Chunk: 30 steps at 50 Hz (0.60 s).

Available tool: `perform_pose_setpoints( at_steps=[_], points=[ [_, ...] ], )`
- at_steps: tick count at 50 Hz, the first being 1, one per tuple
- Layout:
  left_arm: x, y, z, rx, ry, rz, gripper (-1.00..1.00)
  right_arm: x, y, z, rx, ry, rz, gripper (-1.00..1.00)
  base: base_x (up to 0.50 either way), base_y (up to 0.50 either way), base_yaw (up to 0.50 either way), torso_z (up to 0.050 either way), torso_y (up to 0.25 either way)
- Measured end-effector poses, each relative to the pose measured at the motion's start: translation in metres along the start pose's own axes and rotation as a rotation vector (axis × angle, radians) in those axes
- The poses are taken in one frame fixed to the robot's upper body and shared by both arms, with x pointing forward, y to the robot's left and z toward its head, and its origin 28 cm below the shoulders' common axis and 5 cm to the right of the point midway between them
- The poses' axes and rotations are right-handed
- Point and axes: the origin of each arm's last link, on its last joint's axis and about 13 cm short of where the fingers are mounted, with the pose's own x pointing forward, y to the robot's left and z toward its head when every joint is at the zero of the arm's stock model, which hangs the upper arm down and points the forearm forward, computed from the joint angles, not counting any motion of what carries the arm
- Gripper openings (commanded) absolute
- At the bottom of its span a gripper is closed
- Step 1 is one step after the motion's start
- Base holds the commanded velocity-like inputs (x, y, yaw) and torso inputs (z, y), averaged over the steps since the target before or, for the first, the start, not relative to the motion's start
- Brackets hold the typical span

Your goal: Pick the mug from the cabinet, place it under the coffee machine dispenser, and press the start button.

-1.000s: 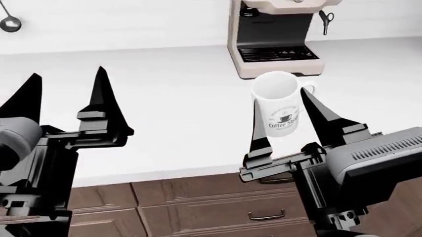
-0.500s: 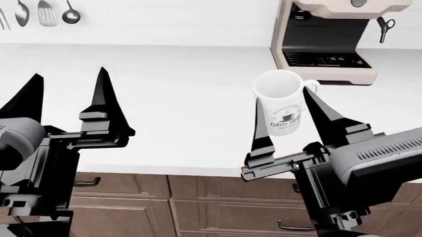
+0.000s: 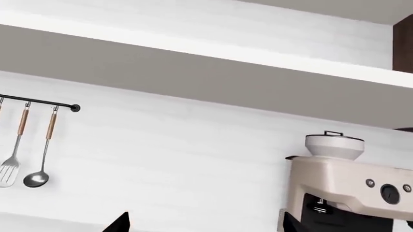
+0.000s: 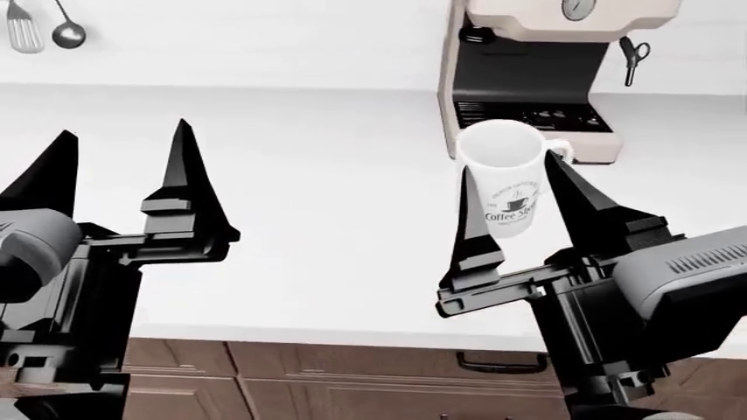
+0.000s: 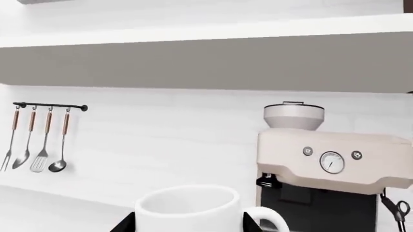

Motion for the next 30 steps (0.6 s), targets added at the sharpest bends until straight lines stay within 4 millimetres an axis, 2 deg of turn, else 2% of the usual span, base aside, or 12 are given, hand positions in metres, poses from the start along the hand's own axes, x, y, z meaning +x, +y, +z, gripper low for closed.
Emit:
perform_pose_setpoints(
  at_steps=[19, 25, 30],
  points=[
    [0.0000, 0.0000, 0.0003, -0.002, 0.000, 0.000, 1.00, 0.0002, -0.0009, -0.0004, 0.026, -0.001, 0.021, -1.00, 0.18, 0.50, 0.00, 0.001, 0.001],
    [0.0002, 0.0004, 0.0003, -0.001, 0.000, 0.002, 1.00, 0.0006, -0.0009, -0.0010, 0.037, 0.003, 0.030, -1.00, 0.31, 0.49, 0.00, 0.000, 0.002],
    [0.0003, -0.0001, -0.0002, -0.004, 0.003, -0.001, 1.00, 0.0014, -0.0015, -0.0012, 0.036, 0.007, 0.025, -1.00, 0.08, 0.09, 0.00, 0.000, 0.002]
  ],
)
